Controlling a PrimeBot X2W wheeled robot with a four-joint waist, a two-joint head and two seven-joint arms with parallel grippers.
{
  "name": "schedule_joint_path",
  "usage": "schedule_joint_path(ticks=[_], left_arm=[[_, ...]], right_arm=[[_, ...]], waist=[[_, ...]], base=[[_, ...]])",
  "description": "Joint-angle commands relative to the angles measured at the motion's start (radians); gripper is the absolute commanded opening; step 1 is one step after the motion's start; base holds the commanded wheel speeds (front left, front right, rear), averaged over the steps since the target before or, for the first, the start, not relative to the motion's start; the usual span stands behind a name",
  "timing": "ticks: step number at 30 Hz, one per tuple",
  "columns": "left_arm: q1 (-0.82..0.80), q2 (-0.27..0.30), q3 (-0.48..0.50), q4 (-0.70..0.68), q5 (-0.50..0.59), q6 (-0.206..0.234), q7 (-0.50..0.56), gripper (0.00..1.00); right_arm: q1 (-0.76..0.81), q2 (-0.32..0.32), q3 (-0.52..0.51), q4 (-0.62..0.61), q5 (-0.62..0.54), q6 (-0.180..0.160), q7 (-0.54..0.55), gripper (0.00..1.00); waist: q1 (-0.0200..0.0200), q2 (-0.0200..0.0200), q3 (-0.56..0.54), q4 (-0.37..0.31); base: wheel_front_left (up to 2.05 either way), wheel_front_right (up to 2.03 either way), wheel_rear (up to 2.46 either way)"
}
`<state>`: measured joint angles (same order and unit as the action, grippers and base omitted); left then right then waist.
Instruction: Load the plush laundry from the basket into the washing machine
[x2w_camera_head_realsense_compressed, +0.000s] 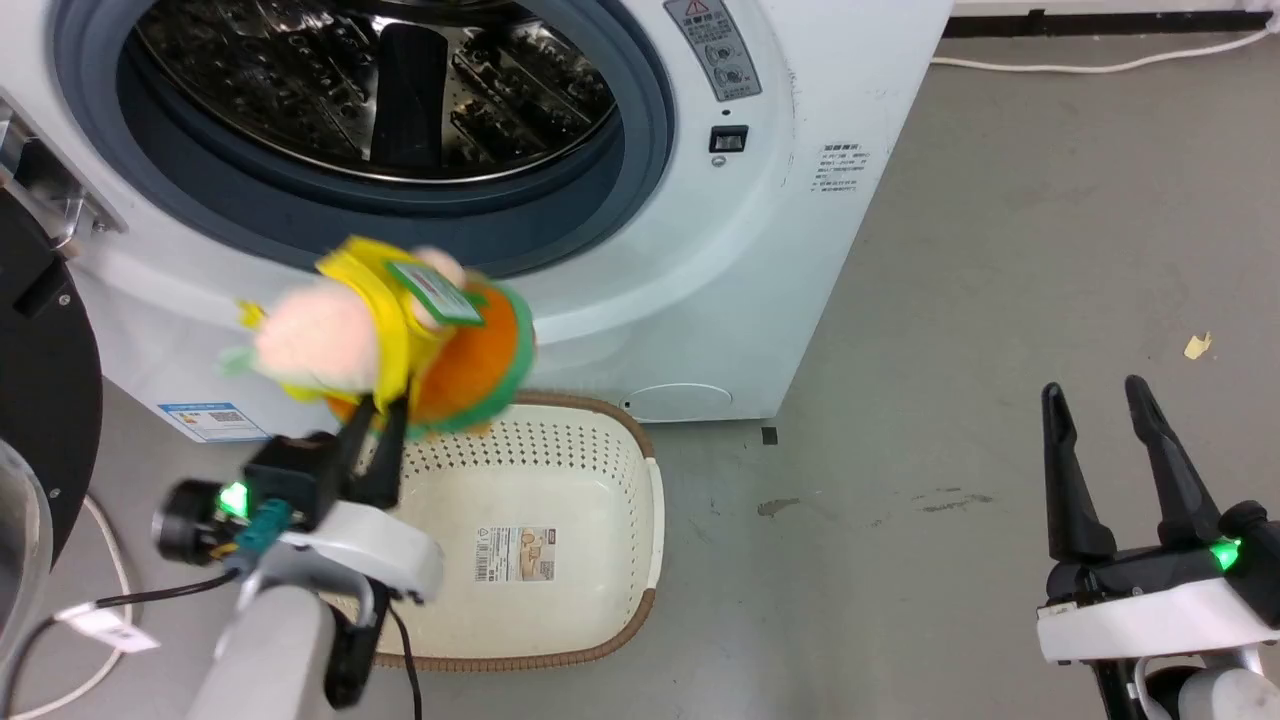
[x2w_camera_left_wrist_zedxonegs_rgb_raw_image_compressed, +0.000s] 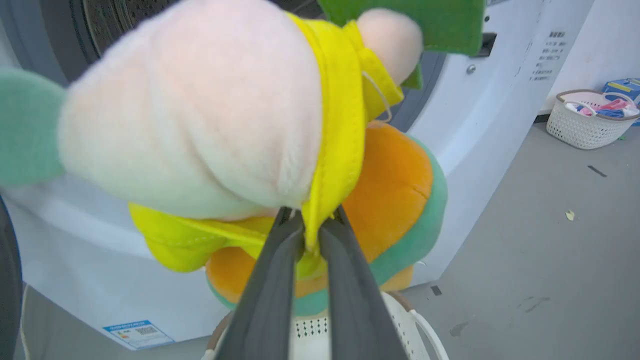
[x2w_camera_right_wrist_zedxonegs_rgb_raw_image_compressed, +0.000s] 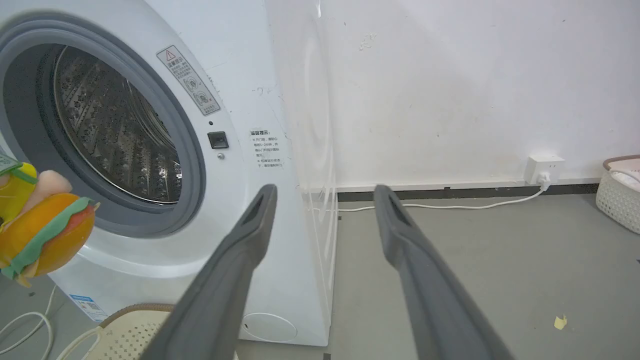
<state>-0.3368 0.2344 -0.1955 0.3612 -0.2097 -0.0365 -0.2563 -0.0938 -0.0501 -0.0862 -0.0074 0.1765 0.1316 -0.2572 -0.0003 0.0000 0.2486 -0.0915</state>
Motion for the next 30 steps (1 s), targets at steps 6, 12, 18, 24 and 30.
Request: schedule_joint_path(ticks=[6,12,18,24,30], left_arm=[[-0.025,0.029,0.063,-0.146,0.023,0.012,-0.005,0.0],[-0.181,0.086,0.115,-0.158,0.001,0.005,0.05,0.0],[-0.384,0.173,0.137,-0.162,0.011,-0.01,0.166,0.0],[-0.641,0.256,0.137,-0.072,0.012,-0.041,0.302,0.0],[-0.879,0.331,0.08,0.085,0.031,-0.075,0.439,0.0]], right_arm=[[-0.025,0.0,0.003,-0.016,0.02,-0.001,-0.005,1.0],[-0.062,0.0,0.006,-0.029,0.039,-0.001,-0.005,1.0],[-0.102,0.0,0.005,-0.048,0.072,-0.001,-0.005,1.0],[-0.14,0.0,0.003,-0.06,0.116,-0.001,-0.005,1.0],[-0.173,0.0,0.033,-0.077,0.149,-0.001,-0.005,1.0]], waist=[[0.0003,0.0,0.076,-0.036],[0.0003,0.0,0.201,-0.09],[0.0003,0.0,0.335,-0.155],[0.0003,0.0,0.446,-0.201],[0.0003,0.0,0.533,-0.235]], base=[[0.0,0.0,0.0],[0.0,0.0,0.0],[0.0,0.0,0.0],[0.0,0.0,0.0],[0.0,0.0,0.0]])
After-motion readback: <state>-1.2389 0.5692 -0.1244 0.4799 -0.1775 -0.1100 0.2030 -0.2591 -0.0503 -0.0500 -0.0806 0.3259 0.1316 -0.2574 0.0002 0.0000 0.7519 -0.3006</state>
